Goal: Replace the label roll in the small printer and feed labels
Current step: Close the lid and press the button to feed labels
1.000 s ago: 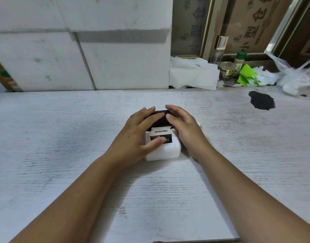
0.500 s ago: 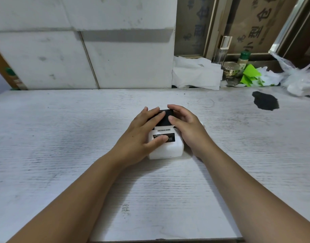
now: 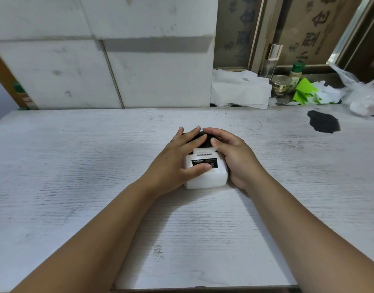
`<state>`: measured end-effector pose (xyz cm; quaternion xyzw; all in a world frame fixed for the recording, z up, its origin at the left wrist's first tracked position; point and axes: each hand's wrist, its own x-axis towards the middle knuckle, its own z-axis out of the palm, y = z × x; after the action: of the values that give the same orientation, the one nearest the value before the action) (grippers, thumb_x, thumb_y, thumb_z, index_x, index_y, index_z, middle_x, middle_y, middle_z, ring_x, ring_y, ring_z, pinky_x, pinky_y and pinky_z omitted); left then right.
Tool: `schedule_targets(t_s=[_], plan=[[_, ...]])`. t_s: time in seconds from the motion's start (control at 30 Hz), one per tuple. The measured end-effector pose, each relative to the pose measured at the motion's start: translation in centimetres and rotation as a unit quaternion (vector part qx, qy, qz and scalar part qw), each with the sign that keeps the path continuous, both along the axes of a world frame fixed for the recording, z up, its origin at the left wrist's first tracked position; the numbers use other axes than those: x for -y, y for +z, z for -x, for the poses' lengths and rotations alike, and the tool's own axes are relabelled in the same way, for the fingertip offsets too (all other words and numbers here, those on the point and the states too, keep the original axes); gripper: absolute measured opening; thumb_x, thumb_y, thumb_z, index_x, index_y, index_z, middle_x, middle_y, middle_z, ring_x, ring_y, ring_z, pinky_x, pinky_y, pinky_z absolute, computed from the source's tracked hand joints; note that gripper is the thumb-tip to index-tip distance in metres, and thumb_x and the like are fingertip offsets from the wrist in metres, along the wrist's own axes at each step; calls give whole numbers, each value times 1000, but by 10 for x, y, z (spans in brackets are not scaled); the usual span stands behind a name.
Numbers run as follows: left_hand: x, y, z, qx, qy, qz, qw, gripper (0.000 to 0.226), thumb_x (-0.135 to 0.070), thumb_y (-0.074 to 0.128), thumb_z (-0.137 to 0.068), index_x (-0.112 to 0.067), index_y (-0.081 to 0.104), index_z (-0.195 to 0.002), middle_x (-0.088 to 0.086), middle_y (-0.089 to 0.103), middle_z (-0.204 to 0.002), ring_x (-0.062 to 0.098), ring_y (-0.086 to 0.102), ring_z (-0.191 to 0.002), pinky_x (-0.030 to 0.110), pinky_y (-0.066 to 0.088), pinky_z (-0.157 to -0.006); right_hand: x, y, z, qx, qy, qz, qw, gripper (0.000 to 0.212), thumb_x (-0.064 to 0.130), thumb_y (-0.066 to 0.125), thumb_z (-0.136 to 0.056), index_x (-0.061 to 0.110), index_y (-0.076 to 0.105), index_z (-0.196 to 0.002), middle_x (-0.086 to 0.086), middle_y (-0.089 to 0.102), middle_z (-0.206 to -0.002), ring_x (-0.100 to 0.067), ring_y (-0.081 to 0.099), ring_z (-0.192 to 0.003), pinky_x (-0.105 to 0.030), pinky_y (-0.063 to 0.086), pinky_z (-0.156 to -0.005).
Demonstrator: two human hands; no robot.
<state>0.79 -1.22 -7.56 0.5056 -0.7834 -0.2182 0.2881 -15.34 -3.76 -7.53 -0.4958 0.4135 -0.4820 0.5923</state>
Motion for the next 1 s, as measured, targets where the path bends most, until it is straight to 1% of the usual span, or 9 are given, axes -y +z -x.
schedule_targets(t_s=[0.2, 0.3, 0.43, 0.57, 0.63, 0.73, 0.87, 0.9, 1.0], plan=[[0, -6, 0, 9, -6, -1, 1000, 66, -42, 57, -86, -33, 27, -144, -25, 8, -149, 8, -7, -144, 28, 7, -116, -1, -1, -1, 30, 7, -10, 999, 30, 2, 45, -96, 18, 70, -101, -1, 70, -107, -14, 69, -94, -27, 58, -81], [2, -10, 0, 5, -10, 2, 1000, 67, -42, 56, -88, -33, 23, -145, -25, 3, -150, 7, -9, -144, 28, 6, -115, -3, -1, 0, 36, 1, -19, 999, 28, 2, 47, -95, 15, 69, -106, -6, 71, -110, -19, 69, -98, -34, 57, -86], [5, -15, 0, -37, 31, -19, 999, 75, -45, 58, -85, -33, 17, -147, -16, -1, -156, -3, 0, -141, 20, 12, -110, -2, -2, -1, 46, -28, -23, 998, 27, 5, 49, -95, 16, 67, -113, -10, 69, -113, -21, 68, -98, -38, 56, -88], [10, -17, -3, -104, 63, -67, 990, 87, -62, 56, -72, -38, 17, -146, -10, 9, -158, -5, 3, -141, 36, 21, -116, 0, -3, -2, 93, -63, -26, 993, 38, -3, 41, -93, 14, 62, -120, -4, 67, -110, -17, 66, -95, -31, 56, -83], [10, -16, -6, -128, 53, -84, 987, 85, -62, 54, -71, -41, 19, -145, -11, 11, -157, -8, 2, -140, 38, 22, -116, 0, -2, -1, 109, -57, -33, 992, 49, -9, 36, -87, 13, 61, -122, -7, 65, -114, -19, 65, -96, -32, 54, -83], [10, -14, -8, -161, 47, -97, 981, 75, -46, 54, -77, -39, 21, -145, -11, 14, -157, -6, 4, -141, 38, 20, -117, 0, -4, 2, 87, -13, -17, 996, 60, -13, 35, -80, 16, 58, -127, -7, 63, -116, -22, 63, -99, -35, 51, -85], [10, -12, -8, -177, 36, -96, 979, 68, -27, 56, -86, -35, 23, -146, -10, 17, -156, -4, 5, -142, 38, 18, -117, 0, -8, 3, 3, 33, 23, 999, 68, -2, 50, -66, 32, 58, -124, -3, 62, -116, -22, 61, -99, -38, 48, -86], [10, -12, -7, -176, 33, -97, 979, 68, -25, 56, -88, -34, 22, -146, -10, 17, -156, -4, 4, -142, 39, 18, -117, 0, -8, 4, -9, 38, 32, 999, 69, -1, 51, -64, 34, 58, -123, -2, 62, -116, -20, 61, -100, -38, 48, -88], [10, -12, -8, -174, 31, -102, 979, 75, -36, 55, -80, -36, 20, -146, -11, 15, -156, -4, 3, -142, 39, 19, -117, 1, -9, 6, -13, 61, 43, 997, 68, -1, 52, -65, 37, 59, -121, -1, 61, -121, -18, 61, -106, -39, 49, -94]])
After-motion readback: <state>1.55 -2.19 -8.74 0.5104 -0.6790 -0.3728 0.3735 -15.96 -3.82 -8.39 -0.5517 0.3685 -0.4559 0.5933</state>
